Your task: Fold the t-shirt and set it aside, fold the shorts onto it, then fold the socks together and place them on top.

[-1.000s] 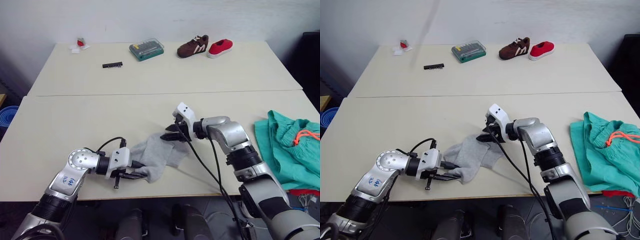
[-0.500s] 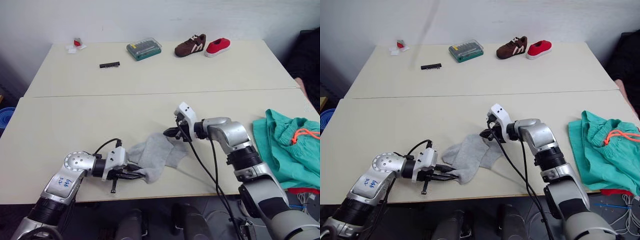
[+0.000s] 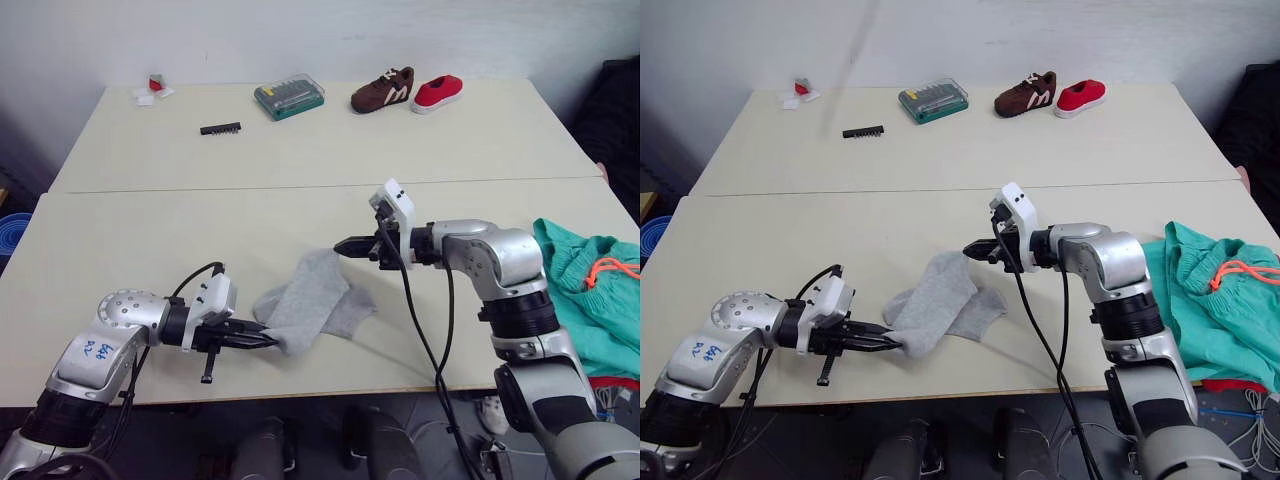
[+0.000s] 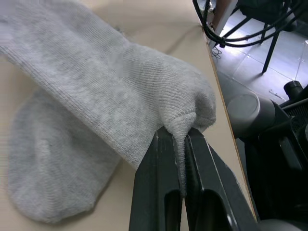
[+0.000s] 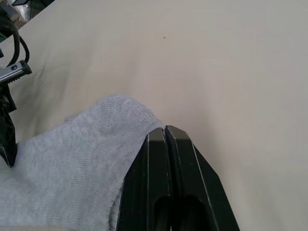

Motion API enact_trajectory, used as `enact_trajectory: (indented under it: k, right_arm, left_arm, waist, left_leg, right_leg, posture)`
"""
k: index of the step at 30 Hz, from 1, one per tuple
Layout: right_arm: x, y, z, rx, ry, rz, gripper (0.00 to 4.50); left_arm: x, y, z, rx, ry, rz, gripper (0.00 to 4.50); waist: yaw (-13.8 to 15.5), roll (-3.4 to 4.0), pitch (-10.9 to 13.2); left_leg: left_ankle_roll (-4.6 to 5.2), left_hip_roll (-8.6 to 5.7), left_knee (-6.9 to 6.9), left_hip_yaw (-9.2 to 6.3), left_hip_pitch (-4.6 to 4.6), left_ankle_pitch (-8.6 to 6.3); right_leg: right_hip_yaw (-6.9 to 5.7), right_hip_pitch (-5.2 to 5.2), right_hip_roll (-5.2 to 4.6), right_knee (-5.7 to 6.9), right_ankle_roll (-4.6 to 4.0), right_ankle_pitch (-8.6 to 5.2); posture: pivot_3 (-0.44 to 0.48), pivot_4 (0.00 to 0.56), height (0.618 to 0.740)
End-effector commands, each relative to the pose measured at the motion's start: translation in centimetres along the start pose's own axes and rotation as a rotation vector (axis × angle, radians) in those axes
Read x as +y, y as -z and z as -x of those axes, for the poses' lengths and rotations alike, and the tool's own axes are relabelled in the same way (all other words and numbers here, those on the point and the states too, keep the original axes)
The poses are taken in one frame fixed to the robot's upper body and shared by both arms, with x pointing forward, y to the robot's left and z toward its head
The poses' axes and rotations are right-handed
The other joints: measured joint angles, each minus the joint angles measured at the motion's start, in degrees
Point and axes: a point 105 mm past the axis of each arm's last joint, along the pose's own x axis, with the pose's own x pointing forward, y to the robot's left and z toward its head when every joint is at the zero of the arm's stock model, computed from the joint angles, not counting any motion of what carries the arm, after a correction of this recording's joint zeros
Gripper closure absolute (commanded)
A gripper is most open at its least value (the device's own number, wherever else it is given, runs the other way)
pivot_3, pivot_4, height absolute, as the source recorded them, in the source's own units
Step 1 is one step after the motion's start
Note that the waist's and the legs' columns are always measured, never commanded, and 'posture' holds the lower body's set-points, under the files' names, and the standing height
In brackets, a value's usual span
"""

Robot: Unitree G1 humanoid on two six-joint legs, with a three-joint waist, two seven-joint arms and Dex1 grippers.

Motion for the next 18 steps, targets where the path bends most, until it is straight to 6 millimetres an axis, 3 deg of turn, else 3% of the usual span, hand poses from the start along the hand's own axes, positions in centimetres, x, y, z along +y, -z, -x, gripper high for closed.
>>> enact_trajectory:
  k: [1, 4, 8, 13, 18]
  right_arm:
    - [0.8, -1.2, 1.9, -0.064, 0.009, 0.012, 4.5]
    - [2.1, -1.0, 4.1, -0.089, 0.022, 0.002, 4.5]
    - [3.6, 1.1, 5.6, -0.084, 0.049, -0.028, 4.5]
    - [4.5, 3.4, 6.1, -0.081, 0.105, -0.087, 4.5]
    - [4.8, 4.4, 6.7, -0.103, 0.159, -0.132, 4.5]
  left_arm:
    - [0.1, -1.0, 0.1, 0.011, 0.006, -0.067, 4.47]
    - [1.7, -1.2, 0.4, 0.06, -0.011, -0.113, 4.47]
    - [3.3, -1.4, 0.1, 0.132, 0.049, -0.181, 4.47]
    - [4.8, -1.8, -0.1, 0.2, 0.142, -0.257, 4.47]
    - [5.7, -2.8, -0.1, 0.229, 0.228, -0.338, 4.47]
  waist:
    - [0.0, 0.0, 0.0]
    - [0.6, 0.02, 0.0]
    - [0.6, 0.01, 0.0]
    - [0.2, 0.01, 0.0]
    - [0.2, 0.01, 0.0]
  left_leg:
    - [0.0, 0.0, 0.0, 0.0, 0.0, 0.0]
    - [0.0, -0.02, -0.06, -0.01, -0.05, 0.0]
    - [0.03, -0.05, -0.07, -0.01, -0.06, 0.0]
    - [0.05, -0.04, -0.13, 0.09, -0.07, 0.0]
    - [0.06, -0.03, -0.16, 0.16, -0.09, 0.04]
  right_leg:
    - [0.0, 0.0, 0.0, 0.0, 0.0, 0.0]
    - [-0.01, -0.06, 0.0, -0.03, 0.0, 0.0]
    - [-0.02, -0.02, 0.0, -0.11, 0.01, 0.0]
    - [0.02, -0.09, 0.04, -0.11, 0.01, 0.0]
    - [0.05, -0.19, 0.1, -0.04, 0.01, 0.0]
  posture:
    - [0.0, 0.15, 0.74]
    - [0.0, 0.15, 0.74]
    - [0.0, 0.15, 0.74]
    - [0.0, 0.15, 0.74]
    - [0.0, 0.15, 0.74]
